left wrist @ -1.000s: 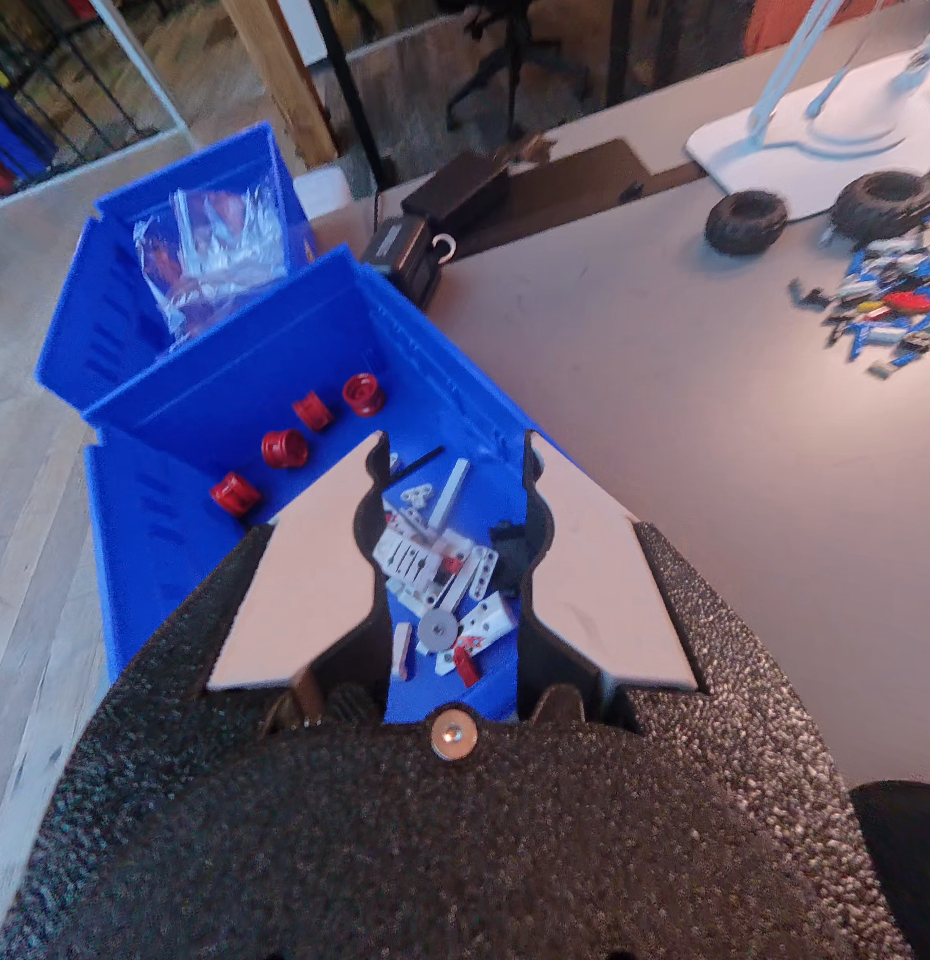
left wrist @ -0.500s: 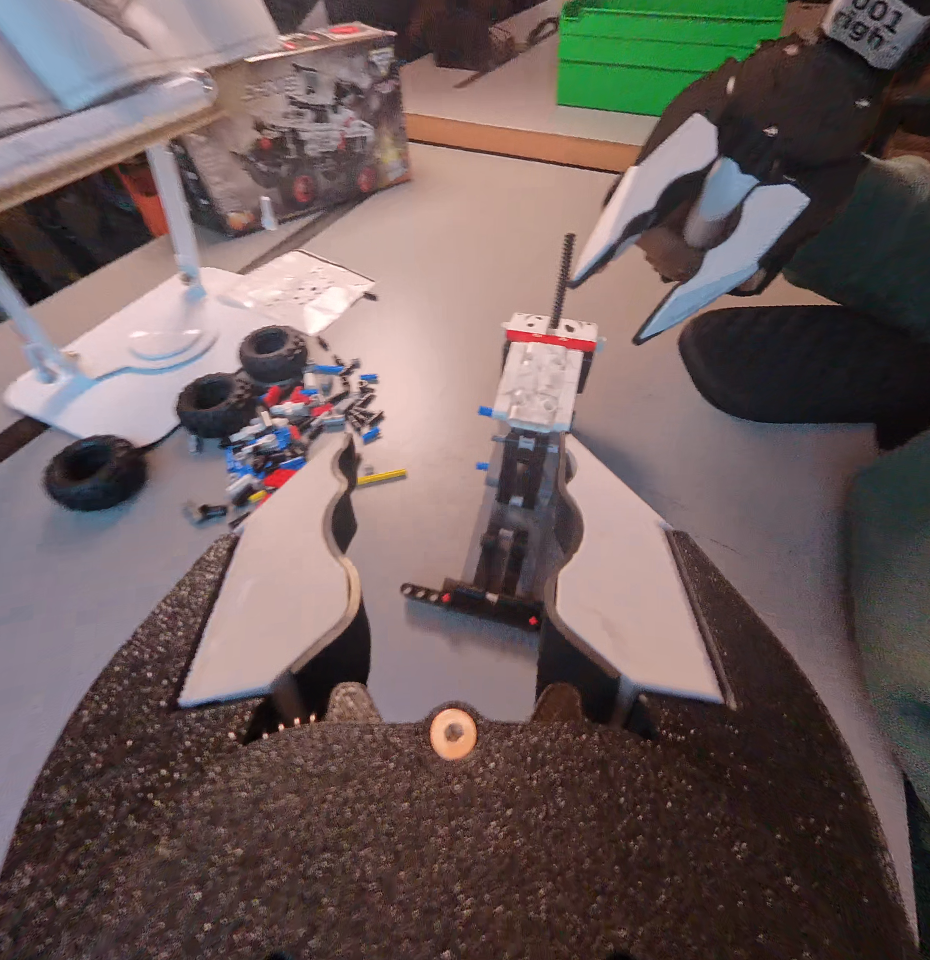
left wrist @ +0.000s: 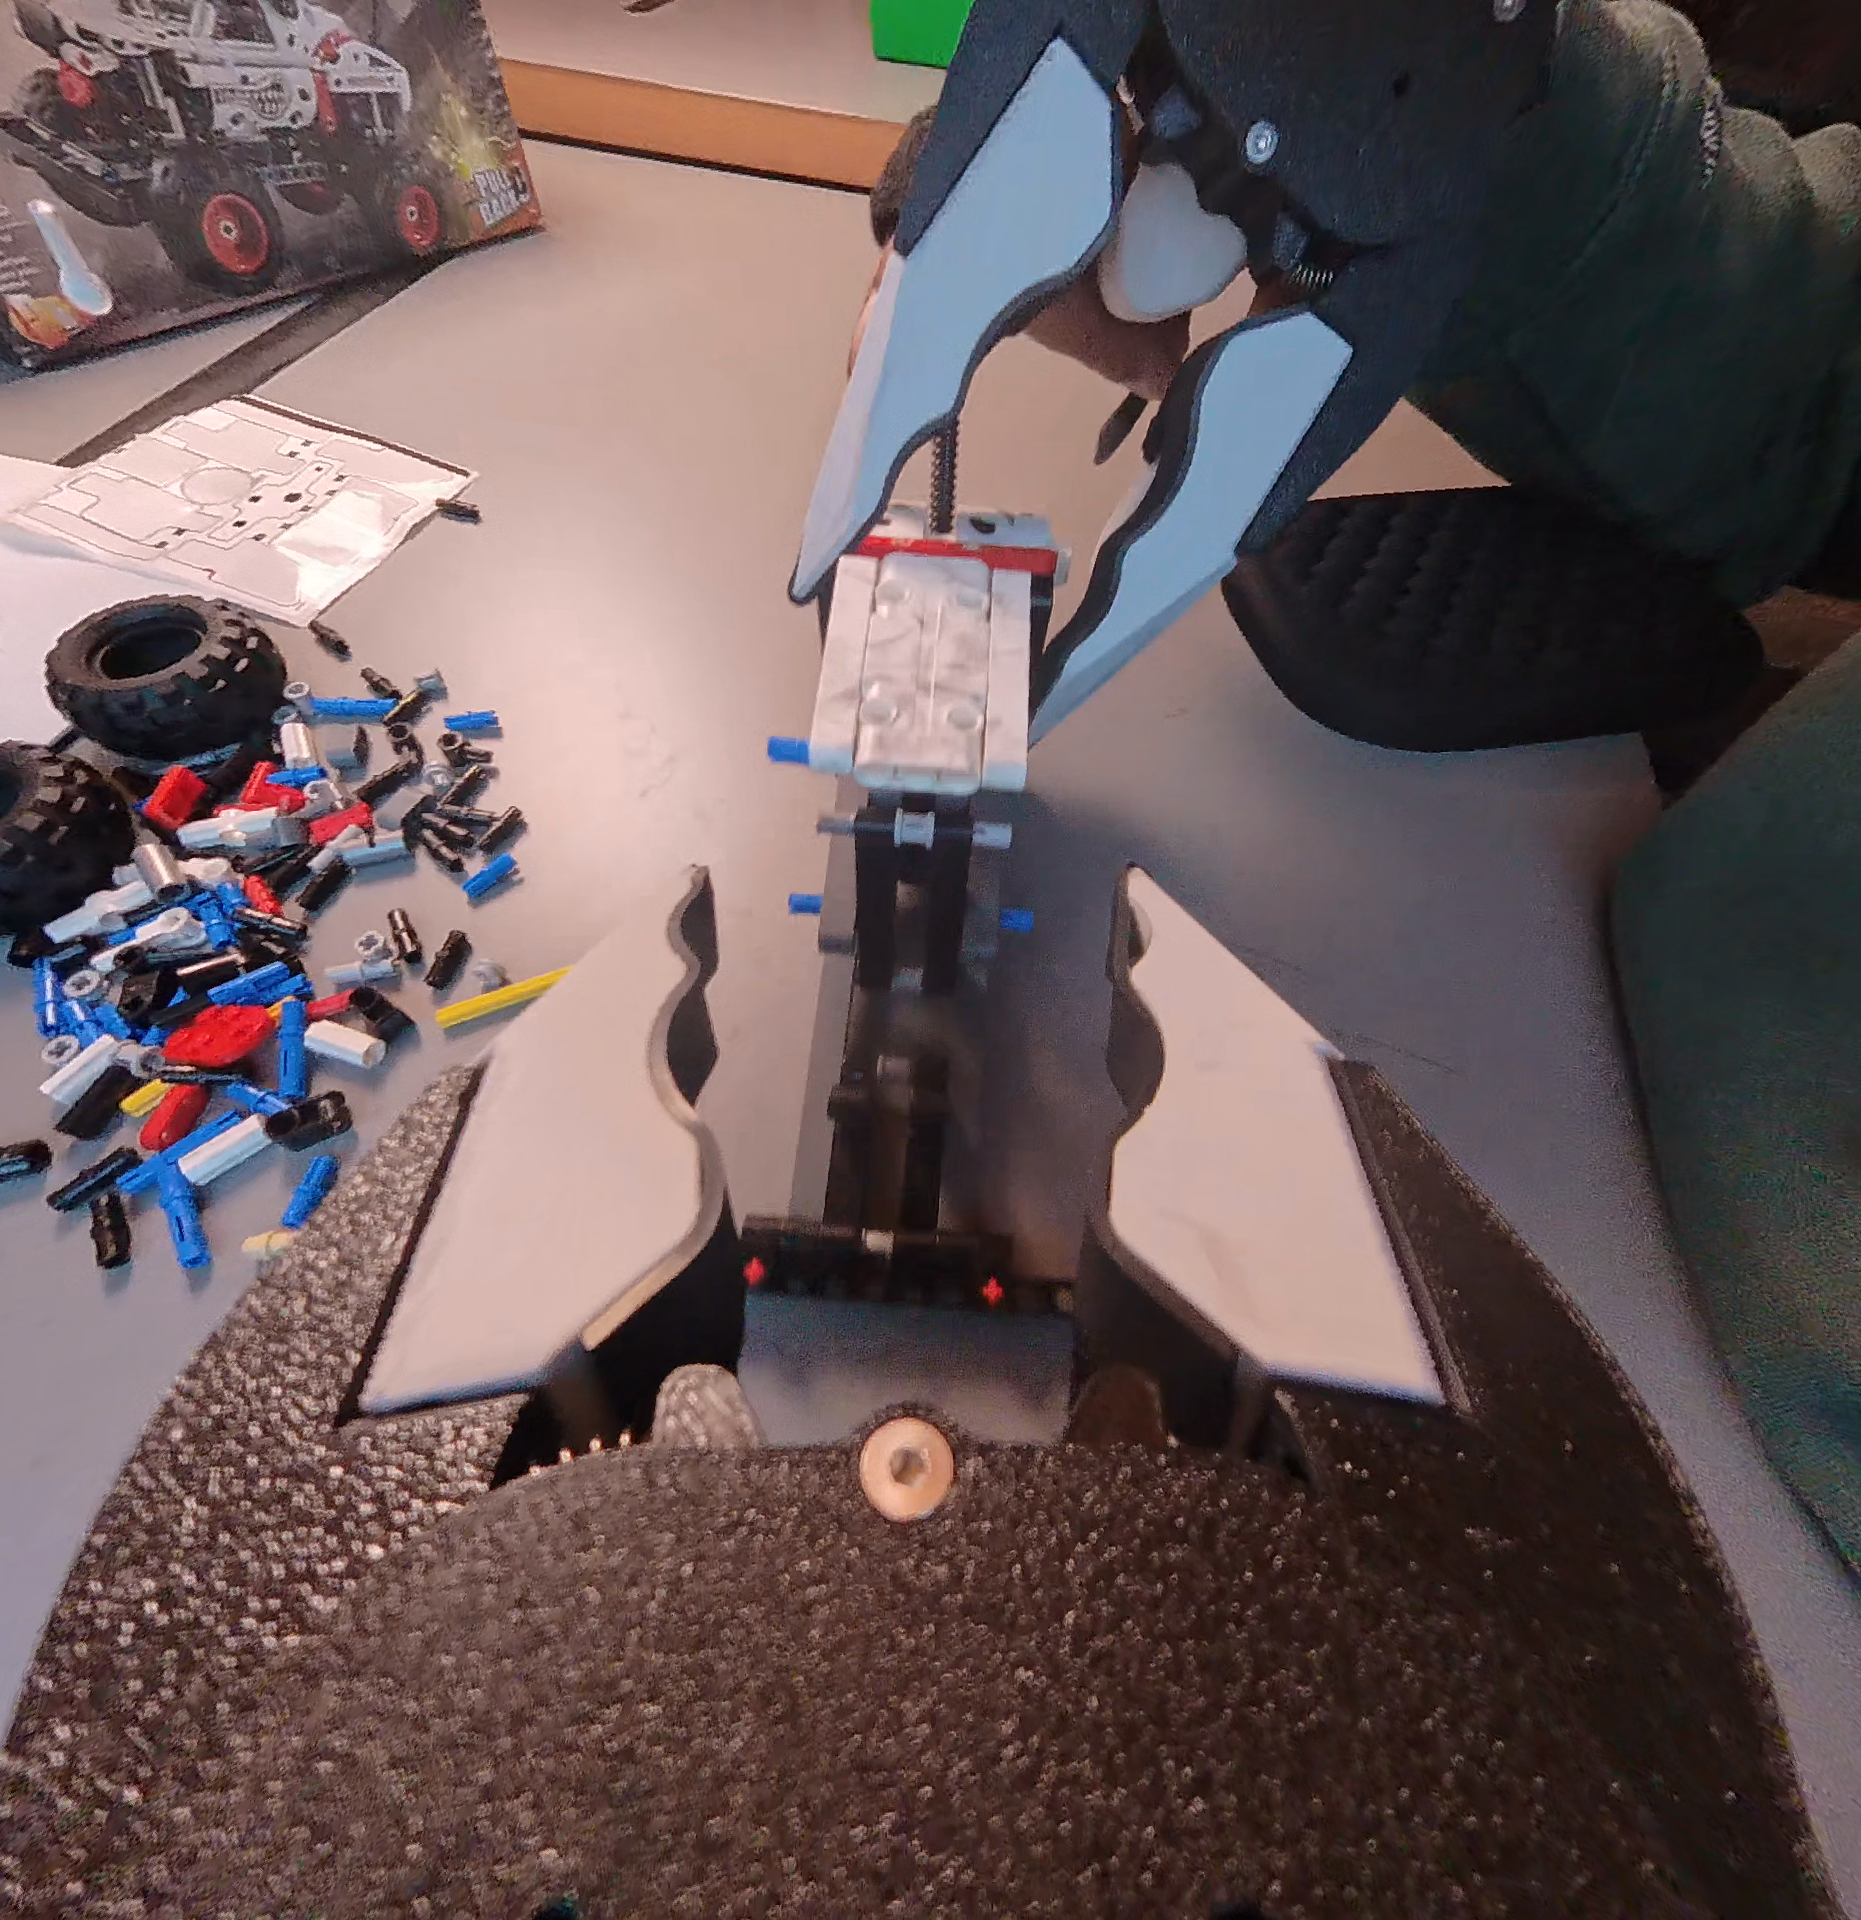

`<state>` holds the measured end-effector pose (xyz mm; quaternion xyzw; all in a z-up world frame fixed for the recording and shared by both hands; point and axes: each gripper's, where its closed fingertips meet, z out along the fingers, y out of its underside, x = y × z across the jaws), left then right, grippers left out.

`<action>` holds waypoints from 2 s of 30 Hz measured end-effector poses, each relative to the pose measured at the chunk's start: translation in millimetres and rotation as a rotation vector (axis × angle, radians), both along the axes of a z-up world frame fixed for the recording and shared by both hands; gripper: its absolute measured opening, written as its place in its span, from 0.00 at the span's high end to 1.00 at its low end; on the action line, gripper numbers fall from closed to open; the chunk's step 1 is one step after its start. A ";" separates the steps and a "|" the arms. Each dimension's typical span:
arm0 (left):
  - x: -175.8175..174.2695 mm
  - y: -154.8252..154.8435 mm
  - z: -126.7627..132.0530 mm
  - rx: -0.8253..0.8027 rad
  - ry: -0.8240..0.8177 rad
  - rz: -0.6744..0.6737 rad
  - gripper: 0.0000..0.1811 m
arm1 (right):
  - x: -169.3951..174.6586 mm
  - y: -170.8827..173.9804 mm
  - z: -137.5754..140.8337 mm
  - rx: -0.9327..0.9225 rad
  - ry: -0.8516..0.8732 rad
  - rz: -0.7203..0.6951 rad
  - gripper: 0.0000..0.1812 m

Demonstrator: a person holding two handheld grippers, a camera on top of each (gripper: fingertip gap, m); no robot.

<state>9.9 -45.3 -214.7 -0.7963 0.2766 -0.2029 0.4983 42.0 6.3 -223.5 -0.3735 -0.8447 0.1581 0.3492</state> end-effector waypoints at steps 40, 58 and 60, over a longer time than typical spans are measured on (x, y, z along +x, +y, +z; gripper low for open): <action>-232.4 240.5 143.5 0.543 0.282 0.967 0.51 | 54.5 117.8 141.5 -0.395 1.062 -0.429 0.74; -120.2 251.7 189.8 0.498 -0.049 0.611 0.72 | 6.2 164.8 161.2 -0.238 0.849 -0.435 0.67; -109.0 255.2 194.0 0.470 -0.095 0.570 0.70 | -22.5 178.8 159.6 -0.181 0.779 -0.409 0.64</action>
